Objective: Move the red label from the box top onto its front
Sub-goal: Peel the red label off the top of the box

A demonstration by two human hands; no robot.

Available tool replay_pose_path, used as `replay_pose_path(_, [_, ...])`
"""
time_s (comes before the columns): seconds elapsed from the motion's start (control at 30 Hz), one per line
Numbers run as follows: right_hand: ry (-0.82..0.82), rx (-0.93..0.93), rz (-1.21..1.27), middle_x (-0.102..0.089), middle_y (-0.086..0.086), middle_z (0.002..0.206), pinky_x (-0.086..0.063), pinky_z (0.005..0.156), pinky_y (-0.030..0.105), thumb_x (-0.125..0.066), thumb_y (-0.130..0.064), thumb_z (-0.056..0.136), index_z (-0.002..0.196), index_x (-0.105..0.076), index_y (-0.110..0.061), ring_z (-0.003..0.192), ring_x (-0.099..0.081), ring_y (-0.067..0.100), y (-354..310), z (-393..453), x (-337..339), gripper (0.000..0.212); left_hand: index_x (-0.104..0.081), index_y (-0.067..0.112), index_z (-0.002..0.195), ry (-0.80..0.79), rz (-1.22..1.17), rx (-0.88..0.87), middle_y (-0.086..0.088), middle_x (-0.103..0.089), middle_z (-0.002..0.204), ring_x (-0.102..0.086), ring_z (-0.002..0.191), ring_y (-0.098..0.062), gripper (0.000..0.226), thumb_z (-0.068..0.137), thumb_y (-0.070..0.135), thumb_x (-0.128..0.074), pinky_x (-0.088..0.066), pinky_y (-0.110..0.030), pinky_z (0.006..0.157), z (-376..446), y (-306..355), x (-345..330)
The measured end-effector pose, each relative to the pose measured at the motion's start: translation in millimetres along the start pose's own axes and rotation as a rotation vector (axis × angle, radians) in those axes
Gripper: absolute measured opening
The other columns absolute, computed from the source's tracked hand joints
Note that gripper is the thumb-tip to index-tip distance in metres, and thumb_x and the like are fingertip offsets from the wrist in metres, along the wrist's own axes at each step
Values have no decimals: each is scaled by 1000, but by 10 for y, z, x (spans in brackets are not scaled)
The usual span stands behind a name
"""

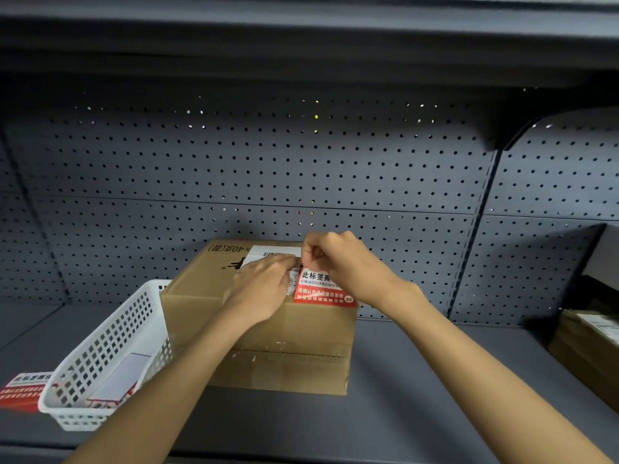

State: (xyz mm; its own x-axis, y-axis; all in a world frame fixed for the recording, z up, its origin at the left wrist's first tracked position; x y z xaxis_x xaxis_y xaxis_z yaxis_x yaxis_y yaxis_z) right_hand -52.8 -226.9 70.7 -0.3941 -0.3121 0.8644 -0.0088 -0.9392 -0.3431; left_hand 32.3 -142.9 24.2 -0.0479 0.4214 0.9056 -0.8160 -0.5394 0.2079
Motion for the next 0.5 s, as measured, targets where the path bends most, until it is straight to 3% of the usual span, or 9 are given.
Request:
replay_pose_path(0.13, [84,7,-16,-65,-4,75,-54,67,33,-49,12,88,80,-60,-18,71,-64,15,-39,-13,153,33,-51,30,139,22,-9,-21,8,-54,145,-54,127,-18,41,103,18,-36,-44,-35,95,-9,0,7])
replay_pose_path(0.23, [125,-2,2,-68,-5,77,-51,65,24,-51,13,88,80,-61,-17,69,-63,3,-106,-23,294,33,-50,26,141,26,-27,-24,5,-51,148,-45,137,-19,41,103,17,-37,-38,-38,106,-21,-26,-32])
replay_pose_path(0.33, [101,6,24,-73,1,84,-50,65,22,-55,8,91,87,-64,-16,75,-67,8,-225,-70,322,26,-55,20,136,171,-227,1,-3,-49,149,-32,145,-22,37,102,13,-41,-27,-45,117,-47,-72,79])
replay_pose_path(0.43, [43,2,44,-73,4,90,-59,72,35,-53,4,94,97,-61,-16,84,-70,18,-320,-161,216,22,-62,23,113,414,-649,-5,-2,-63,122,-56,118,-22,28,100,22,-37,-46,-51,98,-289,-123,287])
replay_pose_path(0.5, [9,15,20,-70,0,83,-58,76,42,-50,10,91,102,-58,-17,80,-67,21,-387,-186,115,30,-57,23,99,486,-722,-29,5,-64,103,-59,102,-20,25,98,35,-35,-48,-49,88,-530,-111,332])
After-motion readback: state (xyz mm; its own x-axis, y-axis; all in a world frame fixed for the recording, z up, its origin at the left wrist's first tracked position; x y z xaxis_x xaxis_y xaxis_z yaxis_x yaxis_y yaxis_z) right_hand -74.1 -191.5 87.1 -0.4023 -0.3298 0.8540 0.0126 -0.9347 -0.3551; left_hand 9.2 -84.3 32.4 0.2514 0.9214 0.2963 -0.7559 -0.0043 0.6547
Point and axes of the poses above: each hand's wrist, its own z-axis towards the middle knuckle, its own x-axis out of the back of the hand, y = z × x, the point moved 7 cm from there along z, towards the middle knuckle
